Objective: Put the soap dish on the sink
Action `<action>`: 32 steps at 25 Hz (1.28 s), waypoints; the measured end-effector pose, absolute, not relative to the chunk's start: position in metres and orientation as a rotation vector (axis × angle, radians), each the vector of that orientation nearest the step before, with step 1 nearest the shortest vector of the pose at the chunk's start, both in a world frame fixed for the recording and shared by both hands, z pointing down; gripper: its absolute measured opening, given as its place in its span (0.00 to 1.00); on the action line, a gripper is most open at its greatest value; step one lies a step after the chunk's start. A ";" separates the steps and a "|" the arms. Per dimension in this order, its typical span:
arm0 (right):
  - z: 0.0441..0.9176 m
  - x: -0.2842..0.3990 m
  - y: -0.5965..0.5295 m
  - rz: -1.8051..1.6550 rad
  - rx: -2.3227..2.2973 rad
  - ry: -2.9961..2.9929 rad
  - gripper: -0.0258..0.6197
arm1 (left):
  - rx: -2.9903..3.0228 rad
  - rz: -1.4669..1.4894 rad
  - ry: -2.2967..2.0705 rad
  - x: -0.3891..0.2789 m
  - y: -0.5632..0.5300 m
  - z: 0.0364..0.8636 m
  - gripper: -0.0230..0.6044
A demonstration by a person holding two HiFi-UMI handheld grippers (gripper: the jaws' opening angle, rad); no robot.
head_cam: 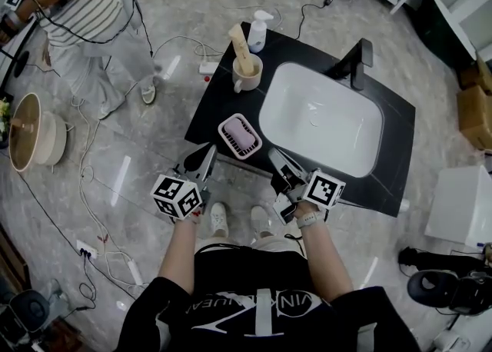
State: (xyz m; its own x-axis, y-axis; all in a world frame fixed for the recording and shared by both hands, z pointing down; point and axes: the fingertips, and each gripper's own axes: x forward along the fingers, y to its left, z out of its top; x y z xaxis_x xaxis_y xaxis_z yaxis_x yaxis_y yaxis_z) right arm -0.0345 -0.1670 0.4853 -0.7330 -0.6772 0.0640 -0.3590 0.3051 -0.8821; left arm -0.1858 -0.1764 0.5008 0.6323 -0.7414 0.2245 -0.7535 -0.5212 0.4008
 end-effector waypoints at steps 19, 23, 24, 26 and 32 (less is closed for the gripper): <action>0.445 0.002 -0.181 -1.111 -1.217 2.469 0.08 | 2.468 -0.050 -1.270 -0.197 -0.193 0.438 0.06; 0.433 0.003 -0.182 -1.029 -1.242 2.533 0.08 | 2.486 -0.074 -1.289 -0.200 -0.195 0.423 0.06; 0.430 0.003 -0.183 -1.013 -1.246 2.543 0.08 | 2.491 -0.080 -1.295 -0.201 -0.196 0.419 0.06; 0.425 0.003 -0.184 -0.972 -1.256 2.568 0.08 | 2.503 -0.091 -1.306 -0.202 -0.198 0.412 0.06; 0.415 0.005 -0.186 -0.838 -1.309 2.646 0.08 | 2.544 -0.075 -1.348 -0.206 -0.201 0.399 0.06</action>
State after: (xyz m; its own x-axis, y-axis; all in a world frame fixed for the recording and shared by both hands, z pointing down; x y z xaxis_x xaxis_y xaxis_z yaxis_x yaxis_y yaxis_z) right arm 0.0047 -0.1861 0.4152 -0.6338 -0.7547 0.1696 -0.7148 0.4876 -0.5013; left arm -0.2056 -0.2009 0.3991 0.5682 -0.8194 0.0757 -0.8060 -0.5355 0.2522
